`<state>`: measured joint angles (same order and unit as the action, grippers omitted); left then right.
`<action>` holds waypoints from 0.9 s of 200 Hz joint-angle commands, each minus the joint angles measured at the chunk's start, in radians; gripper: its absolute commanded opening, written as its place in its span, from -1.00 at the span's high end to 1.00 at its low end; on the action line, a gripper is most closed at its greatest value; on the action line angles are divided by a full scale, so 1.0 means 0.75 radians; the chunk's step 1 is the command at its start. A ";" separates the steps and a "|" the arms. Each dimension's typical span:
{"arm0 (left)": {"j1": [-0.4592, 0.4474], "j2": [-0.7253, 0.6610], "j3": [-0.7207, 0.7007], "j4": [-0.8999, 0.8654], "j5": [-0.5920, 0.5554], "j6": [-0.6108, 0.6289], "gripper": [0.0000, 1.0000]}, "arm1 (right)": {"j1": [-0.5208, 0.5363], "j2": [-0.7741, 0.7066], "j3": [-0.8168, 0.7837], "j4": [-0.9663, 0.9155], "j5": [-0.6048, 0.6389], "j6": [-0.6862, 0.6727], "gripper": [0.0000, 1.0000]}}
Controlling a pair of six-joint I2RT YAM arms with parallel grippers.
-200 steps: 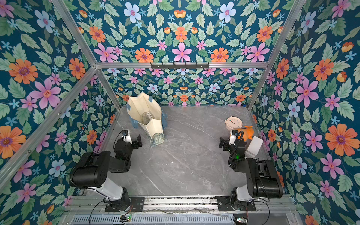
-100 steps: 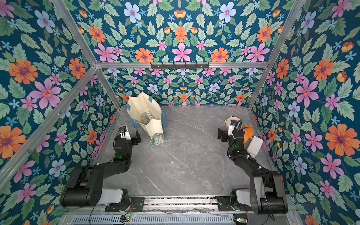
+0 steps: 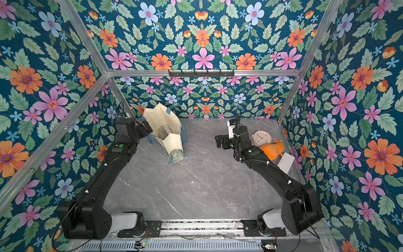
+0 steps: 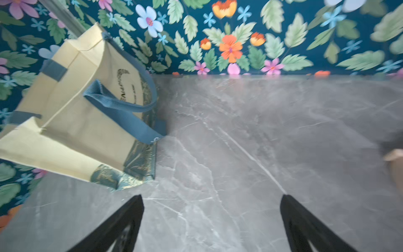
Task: Take out the compass set from the canvas bag
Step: Adjust the canvas bag at the center of the board.
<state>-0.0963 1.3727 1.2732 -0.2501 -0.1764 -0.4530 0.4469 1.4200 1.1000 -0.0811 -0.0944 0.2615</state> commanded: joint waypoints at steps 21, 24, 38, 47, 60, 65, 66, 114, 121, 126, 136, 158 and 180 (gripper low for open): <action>0.012 0.256 0.454 -0.438 0.097 -0.053 -0.98 | 0.124 0.214 0.240 -0.240 -0.003 -0.050 -0.99; 0.015 0.272 0.472 -0.447 0.096 -0.053 -0.97 | 0.124 0.234 0.261 -0.255 -0.004 -0.048 -0.99; 0.037 0.322 0.515 -0.466 0.096 -0.057 -0.90 | 0.141 0.305 0.362 -0.322 0.015 -0.052 -0.99; 0.053 0.348 0.519 -0.466 0.109 -0.066 -0.88 | 0.150 0.386 0.413 -0.352 0.027 -0.056 -0.99; 0.075 0.382 0.518 -0.477 0.147 -0.081 -0.85 | 0.162 0.441 0.463 -0.371 0.023 -0.061 -0.99; 0.081 0.392 0.518 -0.487 0.158 -0.088 -0.84 | 0.166 0.460 0.477 -0.376 0.022 -0.060 -0.99; 0.082 0.394 0.517 -0.489 0.161 -0.089 -0.84 | 0.168 0.467 0.483 -0.378 0.022 -0.061 -0.99; 0.107 0.340 0.331 -0.316 0.193 -0.033 -0.75 | 0.184 0.559 0.549 -0.425 0.009 -0.072 -0.99; 0.107 0.345 0.302 -0.254 0.226 -0.014 -0.68 | 0.184 0.559 0.555 -0.434 0.013 -0.075 -0.99; 0.108 0.352 0.287 -0.219 0.245 -0.007 -0.61 | 0.185 0.559 0.558 -0.440 0.014 -0.076 -0.99; 0.108 0.381 0.283 -0.183 0.282 -0.003 -0.42 | 0.185 0.552 0.563 -0.448 0.022 -0.084 -0.99; 0.108 0.450 0.304 -0.141 0.339 0.001 -0.04 | 0.185 0.521 0.542 -0.447 0.036 -0.085 -0.99; 0.108 0.517 0.380 -0.157 0.316 0.045 0.47 | 0.185 0.500 0.525 -0.442 0.036 -0.079 -0.99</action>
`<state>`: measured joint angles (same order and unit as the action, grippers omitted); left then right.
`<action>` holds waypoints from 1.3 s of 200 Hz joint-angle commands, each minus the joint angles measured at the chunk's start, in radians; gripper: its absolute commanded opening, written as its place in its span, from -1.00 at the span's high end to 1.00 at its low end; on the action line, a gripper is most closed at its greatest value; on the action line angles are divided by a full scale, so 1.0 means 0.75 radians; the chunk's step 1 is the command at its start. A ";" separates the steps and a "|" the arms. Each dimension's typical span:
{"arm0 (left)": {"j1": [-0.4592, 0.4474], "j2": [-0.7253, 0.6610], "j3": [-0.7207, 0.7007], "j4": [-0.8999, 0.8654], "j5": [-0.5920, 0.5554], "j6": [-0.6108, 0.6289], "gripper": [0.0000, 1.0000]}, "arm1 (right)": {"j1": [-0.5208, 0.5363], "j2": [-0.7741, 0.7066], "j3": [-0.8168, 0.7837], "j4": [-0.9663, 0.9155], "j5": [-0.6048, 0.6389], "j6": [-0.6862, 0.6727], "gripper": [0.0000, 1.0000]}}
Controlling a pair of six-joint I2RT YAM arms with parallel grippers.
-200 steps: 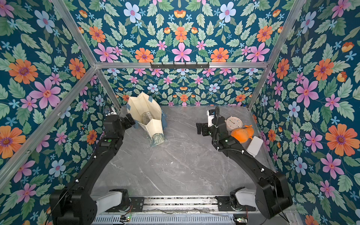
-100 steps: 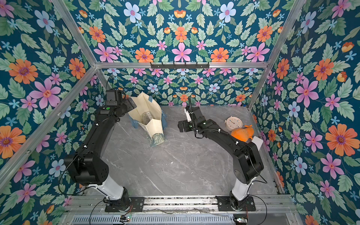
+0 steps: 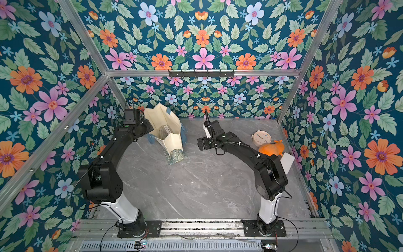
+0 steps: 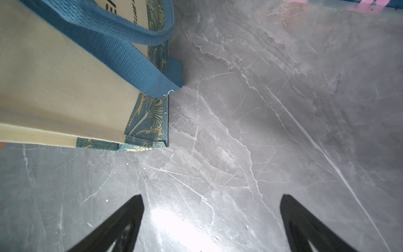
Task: Take out the compass set from the canvas bag
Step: Adjust the canvas bag at the center of the board.
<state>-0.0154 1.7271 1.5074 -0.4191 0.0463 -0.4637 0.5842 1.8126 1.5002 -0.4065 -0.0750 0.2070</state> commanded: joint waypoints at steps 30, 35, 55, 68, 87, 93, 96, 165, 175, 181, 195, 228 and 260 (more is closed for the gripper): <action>-0.020 0.056 0.154 0.031 -0.015 0.155 0.94 | 0.002 -0.070 -0.018 -0.058 0.028 -0.003 -0.99; -0.033 0.054 0.164 0.031 -0.043 0.189 0.98 | 0.002 -0.085 -0.026 -0.057 0.027 -0.002 -0.99; -0.102 0.068 0.223 0.007 -0.074 0.304 1.00 | 0.002 -0.147 -0.050 -0.061 -0.001 0.009 -0.98; -0.184 0.095 0.294 -0.042 -0.103 0.379 1.00 | 0.002 -0.192 -0.064 -0.074 -0.025 0.029 -0.97; -0.320 0.139 0.409 -0.126 -0.167 0.483 1.00 | 0.002 -0.285 -0.101 -0.082 -0.059 0.058 -0.96; -0.356 0.147 0.434 -0.149 -0.170 0.510 1.00 | 0.002 -0.312 -0.123 -0.078 -0.068 0.066 -0.95; -0.373 0.150 0.445 -0.158 -0.170 0.525 1.00 | 0.002 -0.324 -0.132 -0.078 -0.071 0.067 -0.95; -0.634 0.033 0.299 -0.161 -0.193 0.727 1.00 | 0.002 -0.587 -0.374 0.045 -0.015 -0.316 -0.91; -0.652 0.012 0.255 -0.143 -0.191 0.735 1.00 | 0.000 -0.631 -0.439 0.170 0.035 -0.442 -0.91; -0.664 0.002 0.234 -0.137 -0.191 0.739 1.00 | -0.001 -0.649 -0.472 0.243 0.071 -0.509 -0.92; -0.685 -0.015 0.201 -0.134 -0.192 0.747 1.00 | -0.024 -0.656 -0.488 0.352 0.112 -0.616 -0.93; -0.731 -0.050 0.164 -0.118 -0.225 0.782 1.00 | -0.128 -0.495 -0.315 0.337 0.108 -0.675 -0.93; -0.755 -0.067 0.168 -0.106 -0.234 0.814 1.00 | -0.129 -0.309 -0.080 0.224 0.044 -0.696 -0.92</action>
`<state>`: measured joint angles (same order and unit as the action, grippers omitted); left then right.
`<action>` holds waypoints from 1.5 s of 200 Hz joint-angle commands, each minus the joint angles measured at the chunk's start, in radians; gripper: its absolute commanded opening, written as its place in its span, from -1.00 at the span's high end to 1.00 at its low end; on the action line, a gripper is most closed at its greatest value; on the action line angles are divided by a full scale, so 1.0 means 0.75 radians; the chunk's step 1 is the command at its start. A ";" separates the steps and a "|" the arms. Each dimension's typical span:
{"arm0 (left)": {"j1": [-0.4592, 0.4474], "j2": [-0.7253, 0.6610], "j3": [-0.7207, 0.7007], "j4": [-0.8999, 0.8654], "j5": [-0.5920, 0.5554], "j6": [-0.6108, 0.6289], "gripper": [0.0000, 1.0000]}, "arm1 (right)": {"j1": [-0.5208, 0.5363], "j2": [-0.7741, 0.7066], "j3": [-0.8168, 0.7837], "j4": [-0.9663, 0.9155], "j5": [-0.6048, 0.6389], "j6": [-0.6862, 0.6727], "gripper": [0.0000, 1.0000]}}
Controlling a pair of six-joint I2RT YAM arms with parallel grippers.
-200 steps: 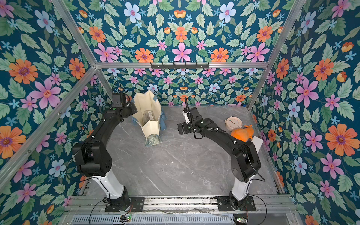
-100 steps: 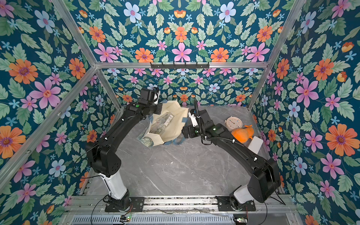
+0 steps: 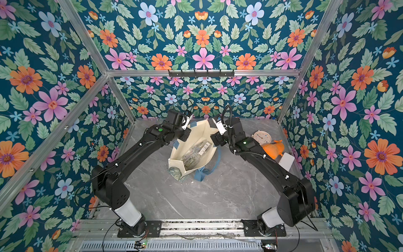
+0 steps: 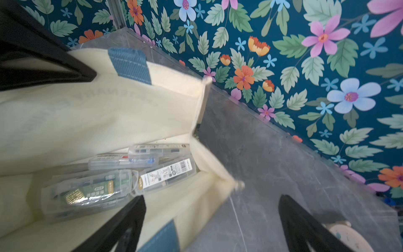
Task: Take out the compass set from the canvas bag
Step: Adjust the canvas bag at the center of the board.
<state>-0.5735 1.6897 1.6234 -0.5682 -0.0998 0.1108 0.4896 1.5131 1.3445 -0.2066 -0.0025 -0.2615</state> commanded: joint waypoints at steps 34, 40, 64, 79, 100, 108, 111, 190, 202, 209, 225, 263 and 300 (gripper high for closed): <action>-0.025 -0.039 0.029 0.091 -0.054 0.069 1.00 | -0.003 0.181 0.191 -0.086 -0.146 -0.022 -0.72; -0.026 -0.044 0.029 0.091 -0.055 0.074 1.00 | -0.004 0.182 0.197 -0.091 -0.148 -0.018 -0.63; -0.036 -0.047 0.034 0.085 -0.050 0.086 1.00 | -0.003 0.268 0.222 -0.089 -0.134 -0.010 -0.26; -0.041 -0.041 0.046 0.071 -0.055 0.088 1.00 | -0.005 0.305 0.273 -0.145 -0.128 0.011 0.27; -0.044 -0.030 0.073 0.014 -0.101 0.077 0.79 | -0.005 0.342 0.346 -0.246 -0.118 0.070 0.84; -0.045 -0.028 0.079 -0.030 -0.139 0.065 0.53 | -0.006 0.340 0.353 -0.265 -0.115 0.084 0.91; -0.045 -0.028 0.078 -0.046 -0.155 0.059 0.44 | -0.005 0.337 0.350 -0.268 -0.112 0.089 0.93; -0.041 -0.052 -0.184 -0.292 -0.478 -0.164 -0.34 | -0.005 0.212 0.165 -0.156 -0.079 0.142 1.00; -0.041 -0.072 -0.184 -0.295 -0.483 -0.180 -0.34 | -0.006 0.212 0.158 -0.156 -0.077 0.143 1.00; -0.041 -0.084 -0.178 -0.302 -0.486 -0.190 -0.34 | -0.005 0.213 0.158 -0.155 -0.073 0.142 1.00; -0.041 -0.112 -0.162 -0.325 -0.500 -0.204 -0.34 | -0.007 0.212 0.158 -0.159 -0.067 0.138 1.00; -0.040 -0.168 -0.144 -0.342 -0.509 -0.213 -0.77 | -0.008 0.206 0.143 -0.160 -0.074 0.142 1.00; -0.012 -0.181 -0.213 -0.303 -0.449 -0.211 -0.77 | -0.009 0.151 0.111 -0.146 -0.061 0.144 1.00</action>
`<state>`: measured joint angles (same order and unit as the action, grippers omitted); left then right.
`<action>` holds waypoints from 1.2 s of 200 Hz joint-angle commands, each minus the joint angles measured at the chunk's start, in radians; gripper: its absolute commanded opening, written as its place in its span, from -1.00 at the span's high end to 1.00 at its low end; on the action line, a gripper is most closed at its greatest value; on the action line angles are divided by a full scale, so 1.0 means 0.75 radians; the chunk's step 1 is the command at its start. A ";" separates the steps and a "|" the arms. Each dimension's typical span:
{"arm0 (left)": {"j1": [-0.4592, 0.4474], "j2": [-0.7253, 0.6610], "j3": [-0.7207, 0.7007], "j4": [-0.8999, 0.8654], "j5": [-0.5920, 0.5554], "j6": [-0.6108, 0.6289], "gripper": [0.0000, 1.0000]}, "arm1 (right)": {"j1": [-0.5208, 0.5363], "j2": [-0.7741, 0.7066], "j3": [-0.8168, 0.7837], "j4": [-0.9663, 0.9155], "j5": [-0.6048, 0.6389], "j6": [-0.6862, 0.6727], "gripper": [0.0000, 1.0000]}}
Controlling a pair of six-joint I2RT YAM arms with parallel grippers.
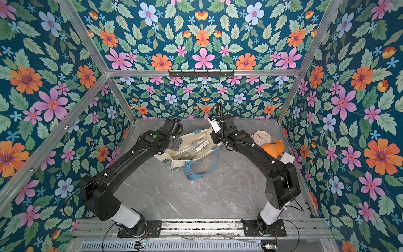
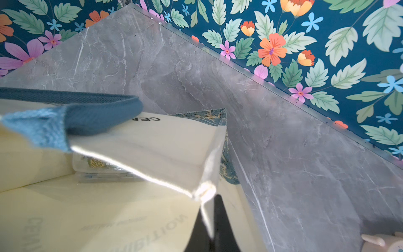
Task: Take out the compass set from the canvas bag
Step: Adjust the canvas bag at the center of the board.
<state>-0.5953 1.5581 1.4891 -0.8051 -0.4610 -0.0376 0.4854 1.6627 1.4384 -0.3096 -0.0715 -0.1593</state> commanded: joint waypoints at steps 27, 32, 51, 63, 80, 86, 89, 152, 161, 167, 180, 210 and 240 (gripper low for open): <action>0.022 -0.021 -0.057 0.016 0.028 -0.024 -0.24 | -0.001 -0.063 -0.030 0.000 0.037 0.016 1.00; 0.023 -0.026 -0.059 0.022 0.022 -0.024 -0.07 | -0.003 -0.064 -0.028 -0.001 0.035 0.016 1.00; 0.023 -0.036 -0.036 0.060 0.011 -0.012 0.50 | -0.001 -0.066 -0.006 -0.011 0.024 0.035 1.00; 0.023 -0.019 0.008 0.082 0.013 -0.007 0.80 | -0.002 -0.067 0.005 -0.012 0.003 0.052 1.00; 0.023 0.030 0.099 0.087 0.013 -0.004 1.00 | -0.003 -0.071 0.012 -0.003 -0.024 0.073 1.00; 0.023 0.050 0.134 0.084 0.009 0.002 1.00 | -0.002 -0.070 0.015 0.001 -0.031 0.080 1.00; 0.023 0.060 0.152 0.084 0.006 0.004 1.00 | -0.002 -0.070 0.016 0.002 -0.033 0.082 1.00; 0.023 0.201 0.469 0.145 -0.061 0.098 1.00 | -0.001 0.070 0.210 0.029 -0.046 0.122 1.00; 0.021 0.205 0.485 0.157 -0.061 0.110 1.00 | -0.005 0.084 0.221 0.053 -0.045 0.127 1.00; 0.021 0.200 0.484 0.171 -0.057 0.117 1.00 | -0.005 0.092 0.220 0.073 -0.041 0.131 1.00; 0.018 0.180 0.446 0.208 -0.035 0.127 1.00 | -0.006 0.109 0.198 0.113 -0.029 0.146 1.00; -0.008 0.109 0.239 0.323 0.048 0.128 1.00 | -0.008 0.127 0.041 0.208 -0.034 0.223 1.00; -0.054 0.074 0.075 0.413 0.144 0.088 1.00 | -0.008 0.106 -0.170 0.346 -0.069 0.340 0.93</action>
<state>-0.6155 1.6348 1.5986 -0.6582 -0.4408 0.0544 0.4782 1.7512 1.3949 -0.1261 -0.0780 0.0078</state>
